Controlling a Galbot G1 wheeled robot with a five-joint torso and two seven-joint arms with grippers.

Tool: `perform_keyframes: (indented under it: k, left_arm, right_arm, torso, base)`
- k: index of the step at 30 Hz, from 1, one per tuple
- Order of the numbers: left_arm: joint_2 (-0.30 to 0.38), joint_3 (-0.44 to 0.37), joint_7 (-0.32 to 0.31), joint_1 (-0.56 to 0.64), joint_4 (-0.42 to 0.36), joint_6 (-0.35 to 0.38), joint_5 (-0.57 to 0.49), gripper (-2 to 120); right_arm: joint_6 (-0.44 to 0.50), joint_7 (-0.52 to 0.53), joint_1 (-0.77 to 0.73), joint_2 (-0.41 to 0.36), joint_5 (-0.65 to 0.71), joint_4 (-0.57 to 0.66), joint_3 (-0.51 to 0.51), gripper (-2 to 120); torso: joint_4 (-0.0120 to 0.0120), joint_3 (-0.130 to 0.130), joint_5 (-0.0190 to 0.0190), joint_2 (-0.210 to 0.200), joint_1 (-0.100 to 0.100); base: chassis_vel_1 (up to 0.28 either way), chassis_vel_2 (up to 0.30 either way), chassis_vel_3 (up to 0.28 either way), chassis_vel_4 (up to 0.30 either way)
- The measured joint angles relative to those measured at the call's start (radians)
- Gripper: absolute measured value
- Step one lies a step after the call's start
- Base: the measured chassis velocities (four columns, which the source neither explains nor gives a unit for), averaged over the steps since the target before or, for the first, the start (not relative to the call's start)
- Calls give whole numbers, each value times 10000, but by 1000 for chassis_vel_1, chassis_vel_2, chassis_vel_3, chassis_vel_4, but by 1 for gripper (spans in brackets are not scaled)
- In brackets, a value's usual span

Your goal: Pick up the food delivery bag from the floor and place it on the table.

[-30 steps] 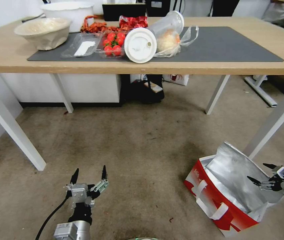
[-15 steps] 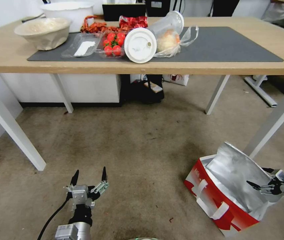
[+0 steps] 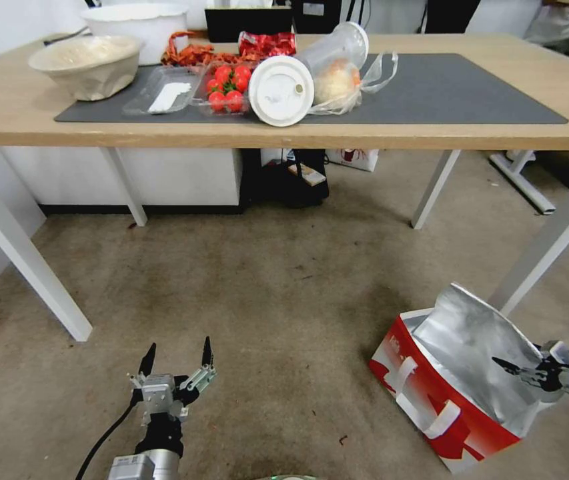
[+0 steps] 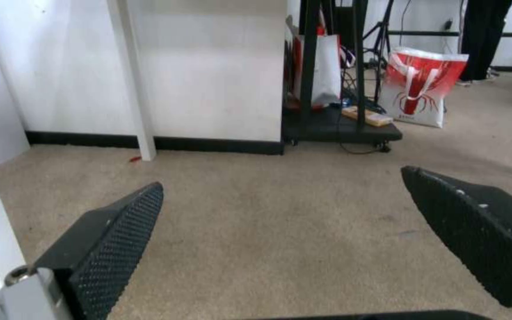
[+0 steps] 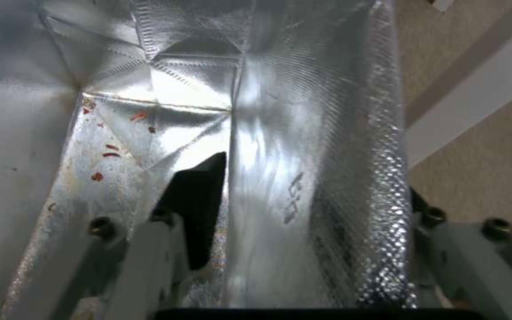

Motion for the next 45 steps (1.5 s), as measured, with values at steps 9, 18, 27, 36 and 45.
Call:
perform_keyframes:
  k: [9,18,27,36,45]
  left_arm:
    - [-21,2,-20,50,72,-85,51,100]
    - [-20,-13,-77,52,93,-106,52,100]
    - [-15,-60,-116,52,104,-106,56,100]
    - [-3,-166,-134,36,64,-95,44,100]
    - [-82,-226,-137,55,35,-60,42,100]
  right_arm:
    - [157,-60,45,-1,-133,-72,-11,17]
    - [388,-55,25,34,-6,-31,-55,0]
    - [558,-476,-31,-34,854,210,-154,0]
    - [-645,101,-769,-462,2620,2102,-515,0]
    - [-1757,-771,-1089,-1686,3839,3785,-826,0]
  torso:
    - [1,0,0,0,0]
    - [1,0,0,0,0]
    - [1,0,0,0,0]
    - [1,0,-1,0,0]
    - [-2,0,-1,0,0]
  base:
    - [0,0,0,0]
    - [0,0,0,0]
    - [0,0,0,0]
    - [0,0,0,0]
    - [0,0,0,0]
